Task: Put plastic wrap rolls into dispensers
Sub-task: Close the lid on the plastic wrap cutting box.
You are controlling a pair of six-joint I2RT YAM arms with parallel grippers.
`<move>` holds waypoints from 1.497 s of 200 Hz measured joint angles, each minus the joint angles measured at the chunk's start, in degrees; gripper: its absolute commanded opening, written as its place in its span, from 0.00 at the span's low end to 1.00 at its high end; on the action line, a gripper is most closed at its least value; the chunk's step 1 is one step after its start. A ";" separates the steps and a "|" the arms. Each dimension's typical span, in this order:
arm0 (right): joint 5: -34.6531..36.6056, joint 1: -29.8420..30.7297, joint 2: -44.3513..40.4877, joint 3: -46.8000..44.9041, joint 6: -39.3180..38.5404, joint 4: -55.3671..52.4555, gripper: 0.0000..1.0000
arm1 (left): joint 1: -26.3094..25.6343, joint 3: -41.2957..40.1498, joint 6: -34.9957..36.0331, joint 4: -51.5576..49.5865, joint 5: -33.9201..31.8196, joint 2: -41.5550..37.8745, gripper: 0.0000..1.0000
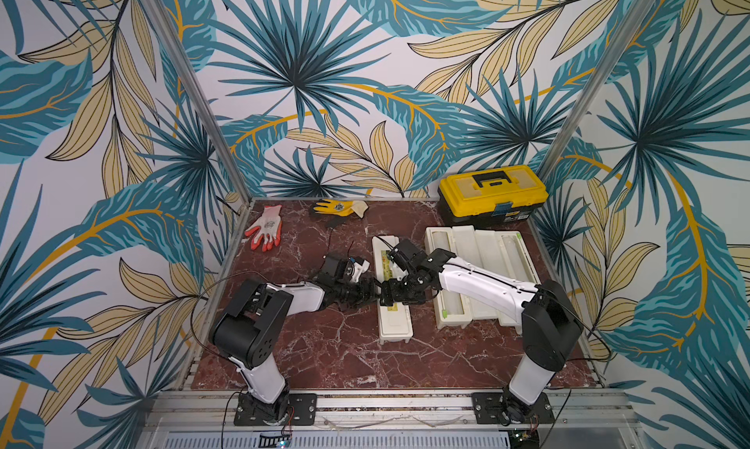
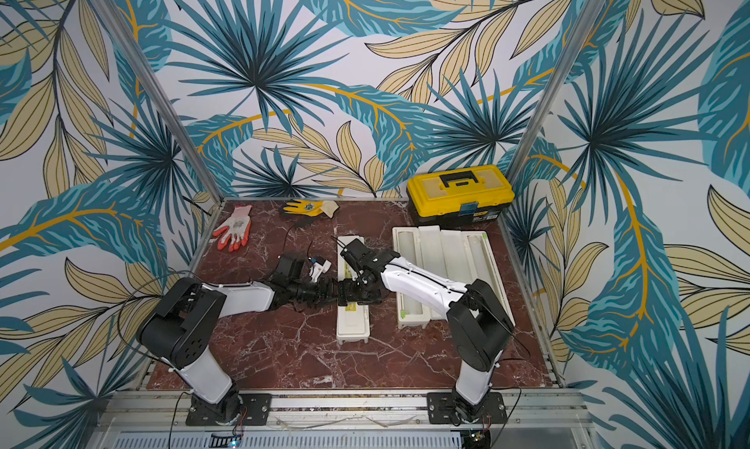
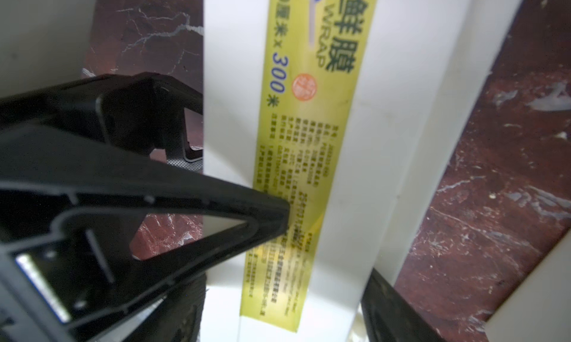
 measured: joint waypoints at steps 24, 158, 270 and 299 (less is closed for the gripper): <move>-0.02 0.22 -1.33 -1.90 -1.05 1.51 0.78 | -0.09 -0.61 0.02 -0.26 1.16 -0.37 0.81; 0.28 1.68 -2.84 -4.70 2.16 0.94 0.79 | -2.32 -4.26 -0.83 2.38 1.97 -3.04 0.48; 4.33 4.87 -4.15 -5.01 2.47 0.85 0.99 | -2.47 -5.49 -5.18 6.05 2.49 -2.67 0.82; 4.50 5.07 -1.53 -1.44 1.84 -2.95 0.99 | -1.75 -5.81 -5.88 2.97 0.35 -5.27 0.87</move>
